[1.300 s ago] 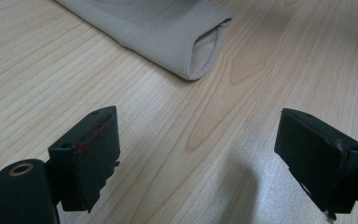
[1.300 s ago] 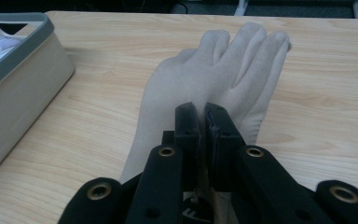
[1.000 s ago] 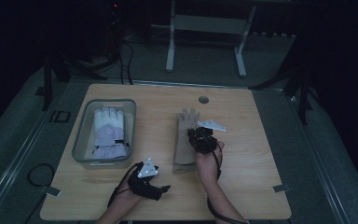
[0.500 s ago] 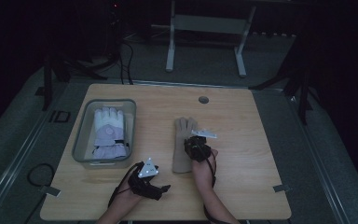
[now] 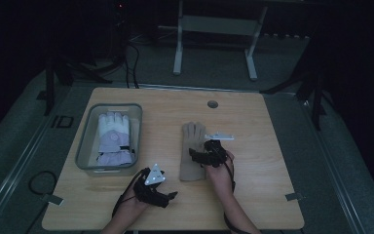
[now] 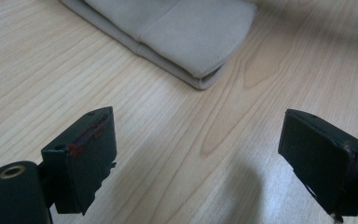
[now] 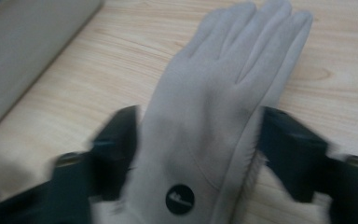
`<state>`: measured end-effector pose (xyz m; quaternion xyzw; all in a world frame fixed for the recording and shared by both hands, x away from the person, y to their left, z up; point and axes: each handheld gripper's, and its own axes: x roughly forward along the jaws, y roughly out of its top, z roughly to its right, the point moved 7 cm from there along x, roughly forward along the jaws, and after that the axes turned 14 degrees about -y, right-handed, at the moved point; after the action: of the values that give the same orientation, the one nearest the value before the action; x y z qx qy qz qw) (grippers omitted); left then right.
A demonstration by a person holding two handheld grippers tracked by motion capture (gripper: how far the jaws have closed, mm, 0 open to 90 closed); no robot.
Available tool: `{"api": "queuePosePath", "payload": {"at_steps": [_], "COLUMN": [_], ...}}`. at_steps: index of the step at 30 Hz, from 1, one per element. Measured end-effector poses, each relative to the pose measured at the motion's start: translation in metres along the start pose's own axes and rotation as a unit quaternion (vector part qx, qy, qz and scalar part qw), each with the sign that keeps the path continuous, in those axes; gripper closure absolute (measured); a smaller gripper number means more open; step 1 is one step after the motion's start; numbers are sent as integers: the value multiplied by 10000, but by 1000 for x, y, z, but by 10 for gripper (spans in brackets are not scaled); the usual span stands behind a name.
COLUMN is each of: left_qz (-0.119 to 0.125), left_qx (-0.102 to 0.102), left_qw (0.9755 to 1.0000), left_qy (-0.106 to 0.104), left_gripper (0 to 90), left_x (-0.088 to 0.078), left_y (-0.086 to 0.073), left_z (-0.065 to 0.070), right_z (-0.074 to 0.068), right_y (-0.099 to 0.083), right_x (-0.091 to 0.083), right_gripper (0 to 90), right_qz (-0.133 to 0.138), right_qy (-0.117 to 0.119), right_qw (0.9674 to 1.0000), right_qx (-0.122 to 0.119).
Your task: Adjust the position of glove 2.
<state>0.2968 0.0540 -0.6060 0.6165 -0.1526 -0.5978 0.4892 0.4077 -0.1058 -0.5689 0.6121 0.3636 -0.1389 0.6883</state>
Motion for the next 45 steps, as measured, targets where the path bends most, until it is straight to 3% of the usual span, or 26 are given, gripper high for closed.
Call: {"api": "queuePosePath", "payload": {"at_steps": [3,6,7,10,12,14,18,20,23,28,30,31,32,33,39,45], "left_qz": [111,206,228,85,-36,-18,82,86,86,-49,-6,30,29,35,39,-134], "left_qx": [-10,-57,-81,-72,-99,-163,-286,-275,-275,-154,-174,-209,-211,-199,-94,181], "left_qw": [9999,9998,9996,9998,9999,9997,9993,9993,9989,9985,9981,9978,9978,9980,9988,9989], "left_qy": [-4,-63,-109,-152,-80,-155,-217,-251,-367,-515,-589,-626,-634,-600,-471,-415], "left_gripper": [115,121,121,121,121,120,120,120,119,110,102,93,91,90,106,141], "left_x": [0,0,1,4,6,7,7,7,9,14,15,15,15,15,14,20], "left_y": [3,6,7,7,6,6,7,8,9,13,16,17,18,20,30,42], "left_z": [1,3,3,7,7,6,4,4,5,8,8,8,8,7,2,4], "right_z": [8,15,19,24,27,32,42,48,55,60,63,64,66,67,69,65], "right_y": [4,6,7,5,0,-5,-9,-11,-14,-16,-16,-15,-14,-14,-11,-9], "right_x": [-7,-13,-14,-17,-18,-17,-16,-14,-13,-13,-12,-13,-14,-15,-13,-7], "right_gripper": [137,153,154,145,142,139,137,139,140,126,106,99,99,99,126,146], "right_qz": [131,241,342,423,244,49,66,122,53,62,-100,-53,41,-5,-79,-93], "right_qy": [72,410,363,390,455,502,559,354,254,465,623,608,550,666,620,696], "right_qw": [9993,9975,9966,9943,9930,9936,9941,9936,9917,9906,9915,9918,9923,9920,9933,9925], "right_qx": [-334,-524,-658,-895,-1066,-1015,-925,-1061,-1257,-1281,-1134,-1124,-1111,-1068,-973,-1005]}}
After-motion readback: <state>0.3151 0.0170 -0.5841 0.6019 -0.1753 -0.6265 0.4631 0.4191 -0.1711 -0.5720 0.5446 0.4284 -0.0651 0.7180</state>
